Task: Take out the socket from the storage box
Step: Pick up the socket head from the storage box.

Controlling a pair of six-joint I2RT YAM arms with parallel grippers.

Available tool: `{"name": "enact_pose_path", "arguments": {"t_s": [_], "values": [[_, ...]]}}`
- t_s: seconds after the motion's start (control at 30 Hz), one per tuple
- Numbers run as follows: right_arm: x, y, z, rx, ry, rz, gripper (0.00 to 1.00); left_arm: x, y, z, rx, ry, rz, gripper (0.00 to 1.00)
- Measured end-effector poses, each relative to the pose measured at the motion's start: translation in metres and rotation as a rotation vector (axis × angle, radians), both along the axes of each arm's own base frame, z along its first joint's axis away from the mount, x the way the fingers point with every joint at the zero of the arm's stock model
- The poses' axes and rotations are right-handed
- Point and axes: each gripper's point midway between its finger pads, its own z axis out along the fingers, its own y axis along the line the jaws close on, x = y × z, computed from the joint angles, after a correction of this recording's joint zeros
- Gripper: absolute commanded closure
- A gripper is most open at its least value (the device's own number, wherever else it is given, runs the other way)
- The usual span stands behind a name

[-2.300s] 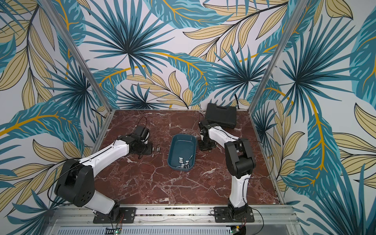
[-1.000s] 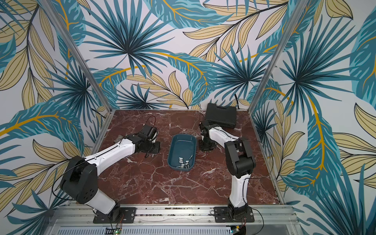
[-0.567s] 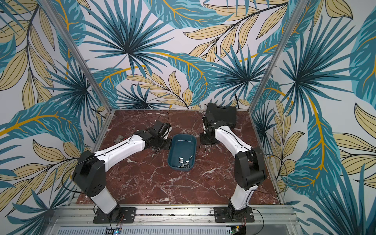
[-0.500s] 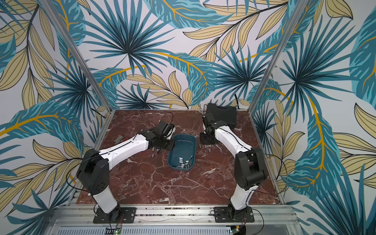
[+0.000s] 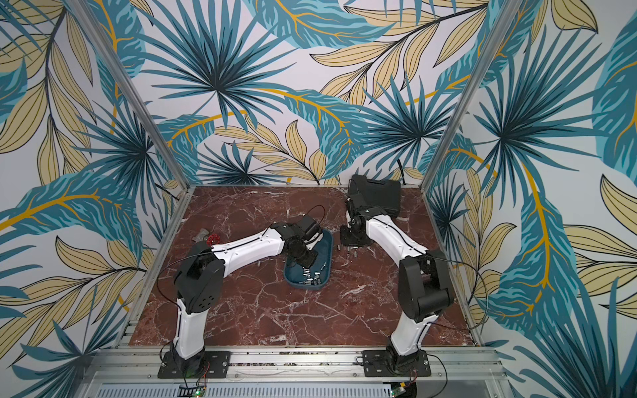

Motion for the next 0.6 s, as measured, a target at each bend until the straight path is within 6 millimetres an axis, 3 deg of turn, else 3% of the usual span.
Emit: {"name": "enact_pose_path", "arguments": {"t_s": [0.6], "values": [[-0.006, -0.002, -0.012, 0.020, 0.026, -0.011, 0.66, -0.008, 0.008, -0.031, 0.078, 0.067, -0.002, 0.67]]}}
